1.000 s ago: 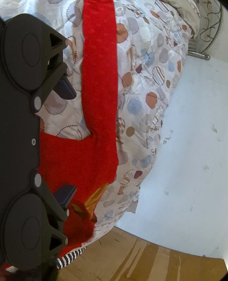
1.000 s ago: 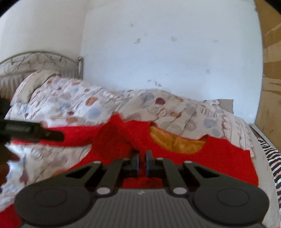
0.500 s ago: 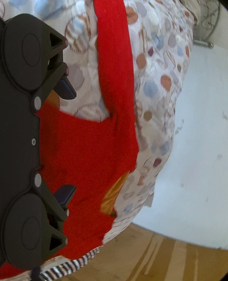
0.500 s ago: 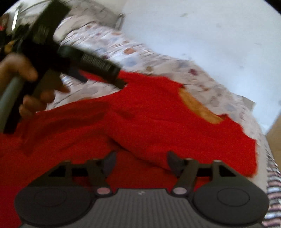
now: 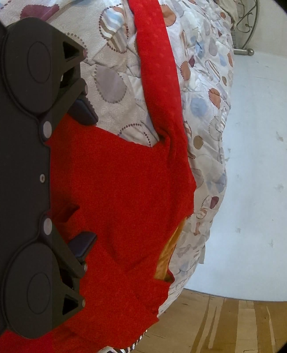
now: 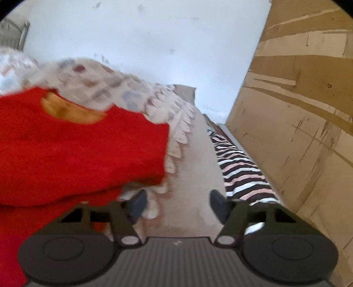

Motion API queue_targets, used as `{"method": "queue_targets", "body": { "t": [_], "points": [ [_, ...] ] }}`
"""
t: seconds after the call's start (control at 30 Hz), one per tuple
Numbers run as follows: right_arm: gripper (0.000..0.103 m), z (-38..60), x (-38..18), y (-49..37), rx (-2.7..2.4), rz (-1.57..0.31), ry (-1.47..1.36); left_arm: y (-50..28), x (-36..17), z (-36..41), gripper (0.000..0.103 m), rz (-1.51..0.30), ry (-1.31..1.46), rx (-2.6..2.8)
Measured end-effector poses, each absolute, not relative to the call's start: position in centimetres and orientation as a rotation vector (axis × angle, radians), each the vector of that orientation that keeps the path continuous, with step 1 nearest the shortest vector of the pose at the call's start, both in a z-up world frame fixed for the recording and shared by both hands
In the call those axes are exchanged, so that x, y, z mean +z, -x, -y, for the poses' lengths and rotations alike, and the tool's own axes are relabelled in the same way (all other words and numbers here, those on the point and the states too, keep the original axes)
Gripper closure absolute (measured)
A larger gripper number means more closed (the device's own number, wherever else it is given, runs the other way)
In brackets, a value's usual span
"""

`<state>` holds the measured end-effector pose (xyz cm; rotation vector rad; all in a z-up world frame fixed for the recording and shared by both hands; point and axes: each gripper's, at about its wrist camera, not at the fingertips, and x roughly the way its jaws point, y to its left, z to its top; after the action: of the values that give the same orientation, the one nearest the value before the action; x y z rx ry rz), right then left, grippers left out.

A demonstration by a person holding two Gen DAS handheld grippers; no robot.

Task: Fold small clothes
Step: 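Carry the grasped sleeve across the sweater body with the right tool, then open the right tool to release the sleeve onto the sweater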

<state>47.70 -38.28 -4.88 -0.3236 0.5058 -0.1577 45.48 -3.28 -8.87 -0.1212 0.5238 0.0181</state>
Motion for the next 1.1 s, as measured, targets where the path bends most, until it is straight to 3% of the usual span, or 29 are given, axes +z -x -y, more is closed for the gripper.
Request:
{"method": "queue_targets", "body": {
  "t": [0.27,0.37,0.53,0.73,0.87,0.93,1.0,1.1],
  "points": [
    [0.05,36.0,-6.4,-50.1,-0.101,-0.391,0.41,-45.3,-9.2,3.6,0.001,-0.513,0.102,0.027],
    [0.087,36.4,-5.9,-50.5,-0.075,-0.371,0.375,-45.3,-9.2,3.6,0.0,-0.512,0.102,0.027],
    [0.091,39.0,-6.2,-50.6,-0.108,-0.42,0.216,-45.3,-9.2,3.7,0.0,-0.51,0.102,0.021],
    [0.091,39.0,-7.5,-51.1,-0.118,-0.475,0.23,-45.3,-9.3,3.8,0.0,-0.512,0.09,0.022],
    [0.087,39.0,-7.2,-50.4,-0.117,-0.519,0.254,-45.1,-9.2,3.5,0.001,-0.503,0.113,0.011],
    [0.073,39.2,-6.8,-49.1,-0.113,-0.532,0.253,-44.8,-9.0,2.7,0.001,-0.492,0.165,-0.009],
    [0.051,39.4,-6.0,-47.2,-0.109,-0.538,0.257,-44.4,-8.5,1.4,0.001,-0.482,0.246,-0.031],
    [0.028,39.3,-4.3,-44.2,-0.097,-0.538,0.267,-43.7,-7.3,-0.7,0.001,-0.489,0.304,-0.006]
  ]
}}
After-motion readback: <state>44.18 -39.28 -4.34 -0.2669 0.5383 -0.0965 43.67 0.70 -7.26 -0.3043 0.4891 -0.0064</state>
